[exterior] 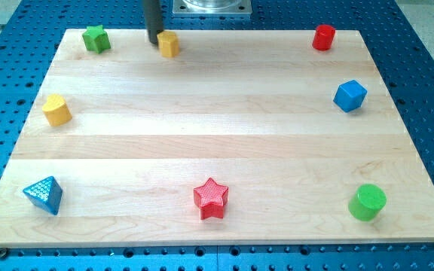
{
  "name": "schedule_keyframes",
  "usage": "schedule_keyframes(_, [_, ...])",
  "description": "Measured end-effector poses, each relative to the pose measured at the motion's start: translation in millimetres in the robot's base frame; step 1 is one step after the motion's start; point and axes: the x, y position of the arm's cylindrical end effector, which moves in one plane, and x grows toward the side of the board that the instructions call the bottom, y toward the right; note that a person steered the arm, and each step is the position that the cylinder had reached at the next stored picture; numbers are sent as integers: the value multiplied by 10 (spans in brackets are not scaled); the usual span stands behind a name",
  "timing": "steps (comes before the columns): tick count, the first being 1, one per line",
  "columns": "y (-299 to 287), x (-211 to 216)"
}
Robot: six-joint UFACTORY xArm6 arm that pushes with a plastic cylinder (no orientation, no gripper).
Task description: Push the green star to the top left of the hexagon
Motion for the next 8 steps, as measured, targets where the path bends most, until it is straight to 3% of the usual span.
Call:
schedule_keyframes(2, [313, 511])
schedule_keyframes(4, [420, 1396])
schedule_keyframes(6, [-1733, 1082])
schedule_keyframes(8, [-1978, 287])
